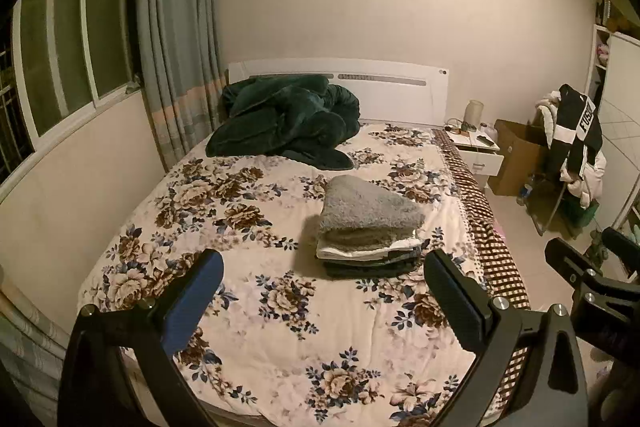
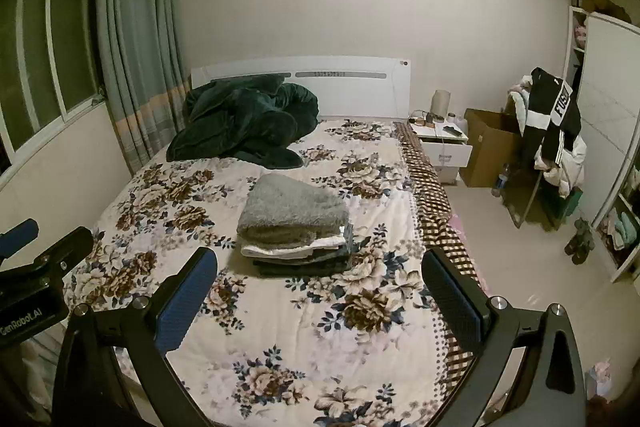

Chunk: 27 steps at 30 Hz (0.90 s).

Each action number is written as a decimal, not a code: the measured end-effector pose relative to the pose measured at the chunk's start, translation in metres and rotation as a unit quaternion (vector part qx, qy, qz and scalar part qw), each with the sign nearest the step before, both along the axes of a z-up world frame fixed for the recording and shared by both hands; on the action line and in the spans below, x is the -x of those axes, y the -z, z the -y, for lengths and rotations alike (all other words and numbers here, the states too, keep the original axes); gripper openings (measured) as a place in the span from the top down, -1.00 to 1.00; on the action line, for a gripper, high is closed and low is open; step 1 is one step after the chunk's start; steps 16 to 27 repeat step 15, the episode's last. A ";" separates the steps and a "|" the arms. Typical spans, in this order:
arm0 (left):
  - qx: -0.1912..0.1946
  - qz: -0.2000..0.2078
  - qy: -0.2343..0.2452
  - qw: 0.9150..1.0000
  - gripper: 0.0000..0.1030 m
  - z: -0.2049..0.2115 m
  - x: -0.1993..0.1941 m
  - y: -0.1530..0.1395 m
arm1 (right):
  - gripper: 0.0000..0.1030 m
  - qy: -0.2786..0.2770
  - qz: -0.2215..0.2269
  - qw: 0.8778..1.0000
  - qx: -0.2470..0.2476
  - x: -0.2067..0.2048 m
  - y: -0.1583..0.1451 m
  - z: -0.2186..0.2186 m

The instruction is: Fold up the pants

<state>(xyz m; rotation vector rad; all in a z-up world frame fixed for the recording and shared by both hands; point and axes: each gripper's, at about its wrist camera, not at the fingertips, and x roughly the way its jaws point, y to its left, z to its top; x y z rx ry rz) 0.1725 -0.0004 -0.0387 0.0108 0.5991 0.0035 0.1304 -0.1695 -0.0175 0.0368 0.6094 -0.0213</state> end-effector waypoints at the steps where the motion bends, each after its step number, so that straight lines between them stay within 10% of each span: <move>1: -0.001 0.000 -0.001 1.000 -0.99 0.000 0.000 0.001 | -1.00 -0.001 0.000 1.000 -0.001 0.000 0.000 0.001; 27: -0.011 0.006 -0.016 1.000 -0.99 -0.003 0.012 0.001 | -1.00 -0.020 -0.008 1.000 -0.002 -0.005 0.005 0.002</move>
